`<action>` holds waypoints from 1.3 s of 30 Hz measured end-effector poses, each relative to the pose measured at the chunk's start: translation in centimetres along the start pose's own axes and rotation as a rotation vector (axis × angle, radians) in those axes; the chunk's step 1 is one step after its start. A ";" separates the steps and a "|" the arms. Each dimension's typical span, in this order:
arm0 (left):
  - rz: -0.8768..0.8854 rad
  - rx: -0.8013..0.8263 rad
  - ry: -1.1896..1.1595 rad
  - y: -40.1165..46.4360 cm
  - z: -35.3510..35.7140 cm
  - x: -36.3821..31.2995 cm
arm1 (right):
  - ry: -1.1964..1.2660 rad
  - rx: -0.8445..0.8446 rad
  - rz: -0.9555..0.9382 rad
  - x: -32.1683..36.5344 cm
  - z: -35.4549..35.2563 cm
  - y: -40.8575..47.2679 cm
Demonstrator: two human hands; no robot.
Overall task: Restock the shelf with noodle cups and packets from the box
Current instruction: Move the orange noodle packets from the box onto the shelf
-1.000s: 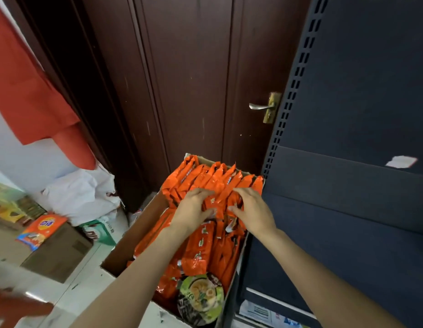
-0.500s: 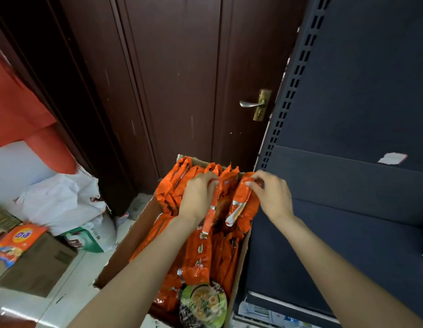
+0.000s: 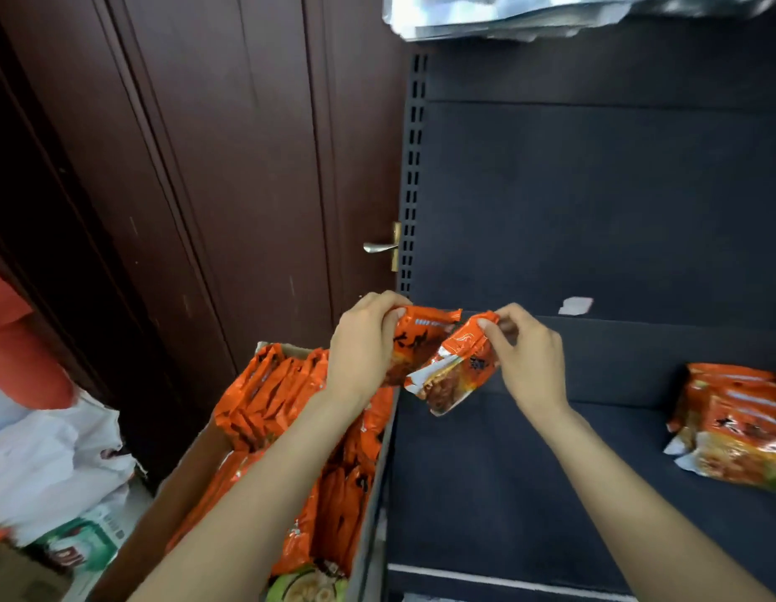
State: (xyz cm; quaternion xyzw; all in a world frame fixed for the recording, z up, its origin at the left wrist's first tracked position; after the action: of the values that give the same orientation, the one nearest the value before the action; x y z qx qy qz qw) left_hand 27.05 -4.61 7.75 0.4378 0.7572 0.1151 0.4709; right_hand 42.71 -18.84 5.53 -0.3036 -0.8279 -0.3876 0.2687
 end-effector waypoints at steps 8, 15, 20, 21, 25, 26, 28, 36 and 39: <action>0.056 0.125 -0.066 -2.1 14.1 -12.0 | -0.142 -0.098 0.215 -14.3 -15.6 -3.3; 0.015 0.194 -0.095 -5.5 24.9 -20.3 | -0.248 -0.112 0.354 -26.4 -25.2 -5.8; -0.030 0.203 -0.089 -7.1 29.0 -22.8 | -0.293 -0.081 0.405 -32.4 -27.6 -5.7; -0.035 0.196 -0.088 -7.1 29.4 -23.0 | -0.292 -0.077 0.414 -33.2 -27.8 -5.5; -0.058 0.176 -0.078 -6.8 30.6 -23.4 | -0.300 -0.071 0.485 -36.2 -28.4 -4.6; -0.059 0.173 -0.074 -6.7 30.9 -23.4 | -0.296 -0.073 0.496 -36.9 -28.4 -4.3; -0.063 0.167 -0.063 -6.5 31.5 -23.4 | -0.291 -0.072 0.507 -37.8 -28.2 -3.9; -0.078 0.187 -0.034 -6.2 34.4 -23.2 | -0.278 0.041 0.400 -39.9 -27.5 -3.1; -0.087 0.192 -0.041 -6.0 35.2 -23.1 | -0.344 0.227 0.359 -40.2 -26.0 -3.3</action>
State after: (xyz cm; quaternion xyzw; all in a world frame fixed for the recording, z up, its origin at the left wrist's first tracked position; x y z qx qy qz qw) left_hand 56.36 -34.33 -0.33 0.4500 0.7732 0.0125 0.4466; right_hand 72.83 -53.29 -9.00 -0.4748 -0.8325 -0.1814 0.2205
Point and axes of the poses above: each hand's wrist, its own y-axis towards the middle knuckle, its own z-axis out of the palm, x = y × z, the point moved 10 cm from there along y, towards the middle knuckle
